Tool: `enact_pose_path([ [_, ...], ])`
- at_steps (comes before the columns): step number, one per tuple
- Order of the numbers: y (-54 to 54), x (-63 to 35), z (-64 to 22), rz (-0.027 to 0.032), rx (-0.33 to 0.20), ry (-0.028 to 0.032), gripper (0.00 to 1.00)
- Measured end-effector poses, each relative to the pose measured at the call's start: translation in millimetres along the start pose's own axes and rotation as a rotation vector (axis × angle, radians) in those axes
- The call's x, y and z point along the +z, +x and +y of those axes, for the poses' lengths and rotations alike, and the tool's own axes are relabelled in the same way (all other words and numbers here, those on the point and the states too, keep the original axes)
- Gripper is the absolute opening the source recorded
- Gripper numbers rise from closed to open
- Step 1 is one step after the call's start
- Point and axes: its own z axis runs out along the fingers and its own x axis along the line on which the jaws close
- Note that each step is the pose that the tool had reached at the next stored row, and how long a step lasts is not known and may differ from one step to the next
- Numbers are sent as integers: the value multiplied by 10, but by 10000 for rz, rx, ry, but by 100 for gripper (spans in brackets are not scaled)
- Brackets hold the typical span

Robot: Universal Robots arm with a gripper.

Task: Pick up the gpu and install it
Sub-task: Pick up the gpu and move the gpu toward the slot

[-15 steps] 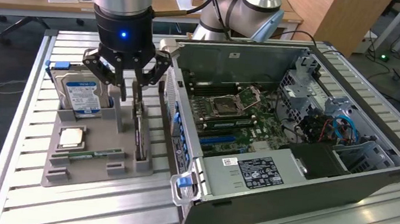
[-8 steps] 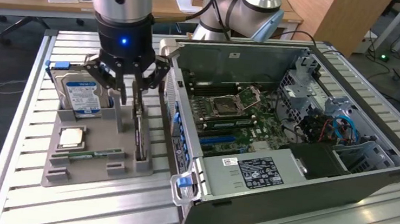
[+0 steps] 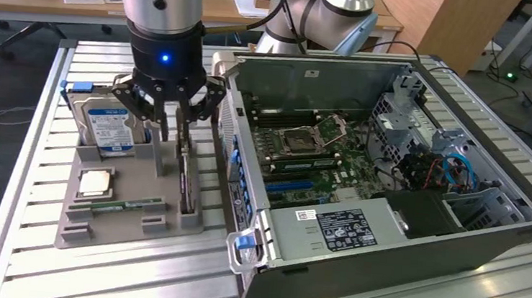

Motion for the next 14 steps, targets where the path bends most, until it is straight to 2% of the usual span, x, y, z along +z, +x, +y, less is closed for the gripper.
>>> enact_pose_path([
  [3,0,0,0,0,1,0,37],
  [4,0,0,0,0,0,0,43],
  [6,0,10,0,-4,1,-4,43],
  [14,4,153,-4,-1,0,-1,43],
])
